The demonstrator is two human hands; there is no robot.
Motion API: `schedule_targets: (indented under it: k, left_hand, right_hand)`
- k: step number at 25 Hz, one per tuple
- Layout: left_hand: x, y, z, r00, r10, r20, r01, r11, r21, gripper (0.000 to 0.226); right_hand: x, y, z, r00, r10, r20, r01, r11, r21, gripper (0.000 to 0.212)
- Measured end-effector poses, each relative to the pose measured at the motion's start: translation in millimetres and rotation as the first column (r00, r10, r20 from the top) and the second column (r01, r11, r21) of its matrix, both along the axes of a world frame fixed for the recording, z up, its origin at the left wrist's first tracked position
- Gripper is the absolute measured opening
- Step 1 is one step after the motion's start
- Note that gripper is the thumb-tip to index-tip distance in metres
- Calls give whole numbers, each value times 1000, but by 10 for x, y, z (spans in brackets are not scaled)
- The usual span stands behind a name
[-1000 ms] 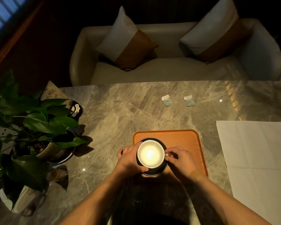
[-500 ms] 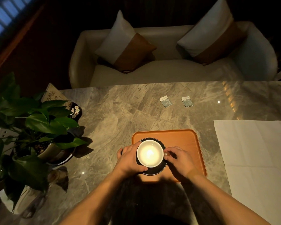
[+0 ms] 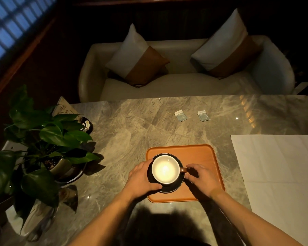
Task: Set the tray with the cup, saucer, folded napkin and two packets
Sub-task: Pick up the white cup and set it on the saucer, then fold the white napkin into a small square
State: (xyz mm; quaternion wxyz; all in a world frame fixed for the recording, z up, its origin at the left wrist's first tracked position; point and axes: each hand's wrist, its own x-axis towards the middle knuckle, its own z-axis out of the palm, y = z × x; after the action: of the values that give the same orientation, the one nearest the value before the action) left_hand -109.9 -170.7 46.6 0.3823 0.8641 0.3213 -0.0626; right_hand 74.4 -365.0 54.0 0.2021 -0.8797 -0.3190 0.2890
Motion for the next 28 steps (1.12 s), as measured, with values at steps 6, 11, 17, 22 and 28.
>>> schedule_targets:
  k: [6, 11, 17, 22, 28]
  left_hand:
    - [28, -5, 214, 997, -2, 82, -4, 997, 77, 72]
    - [476, -349, 499, 991, -110, 80, 93, 977, 190, 49]
    - [1239, -1262, 593, 960, -235, -154, 254, 960, 116, 47]
    - [1758, -2102, 503, 900, -322, -292, 348, 937, 40, 43]
    - [1896, -2752, 317, 877, -332, -349, 361, 932, 21, 42]
  right_hand:
    - [182, -168, 152, 977, 163, 140, -142, 979, -145, 38]
    - [558, -428, 279, 940, 289, 181, -252, 946, -202, 38]
    - [1171, -1307, 322, 910, 351, 220, -299, 924, -238, 35]
    - [1589, -2243, 274, 913, 374, 163, -316, 900, -301, 36]
    - [1822, -3029, 176, 957, 269, 110, -231, 935, -270, 34]
